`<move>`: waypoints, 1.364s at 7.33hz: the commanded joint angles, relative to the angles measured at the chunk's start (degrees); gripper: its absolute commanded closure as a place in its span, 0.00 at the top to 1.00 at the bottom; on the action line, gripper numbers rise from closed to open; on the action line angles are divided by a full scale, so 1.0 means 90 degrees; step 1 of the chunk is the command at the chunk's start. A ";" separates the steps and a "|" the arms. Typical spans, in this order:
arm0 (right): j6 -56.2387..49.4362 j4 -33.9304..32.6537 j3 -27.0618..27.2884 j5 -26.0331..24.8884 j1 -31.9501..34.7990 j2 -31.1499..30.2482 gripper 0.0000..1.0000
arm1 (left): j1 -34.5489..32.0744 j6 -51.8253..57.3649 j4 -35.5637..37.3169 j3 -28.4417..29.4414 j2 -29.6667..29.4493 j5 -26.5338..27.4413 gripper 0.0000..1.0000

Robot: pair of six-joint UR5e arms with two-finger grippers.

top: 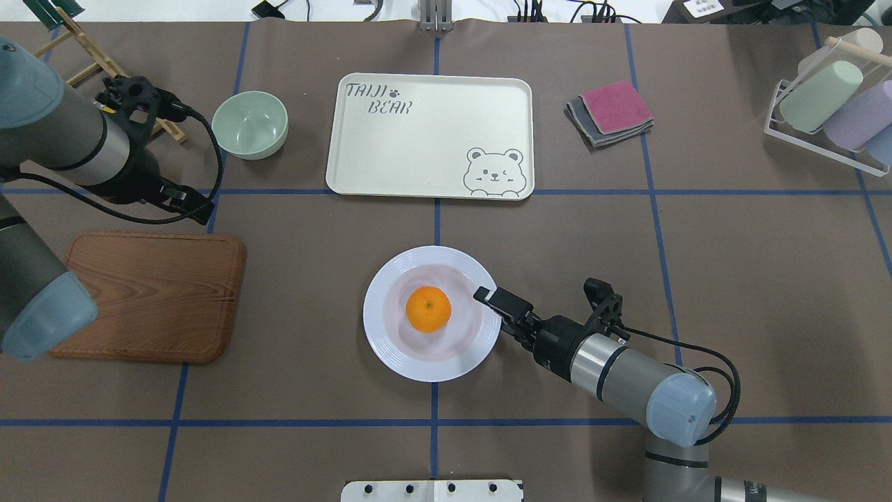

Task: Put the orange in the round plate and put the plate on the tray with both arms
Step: 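Lower the right gripper to the white plate rim and grip it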

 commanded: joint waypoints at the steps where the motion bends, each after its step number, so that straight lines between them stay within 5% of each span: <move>1: 0.0071 -0.0030 -0.0050 -0.0035 -0.0033 0.0031 0.91 | 0.0001 -0.0003 -0.0004 0.0006 0.0001 -0.0002 0.99; 5: 0.0354 -0.0001 -0.0079 -0.0093 -0.0033 0.0099 0.68 | 0.0001 -0.0012 -0.0004 -0.0023 -0.0018 -0.0002 0.99; 9: 0.0492 0.0019 -0.0080 -0.0123 -0.0043 0.0148 0.14 | 0.0001 -0.0012 0.0006 -0.0023 -0.0018 -0.0002 0.99; 10: 0.0492 0.0028 -0.0070 -0.0123 -0.0043 0.0148 0.09 | 0.0001 -0.0012 0.0006 -0.0033 -0.0018 0.0007 0.99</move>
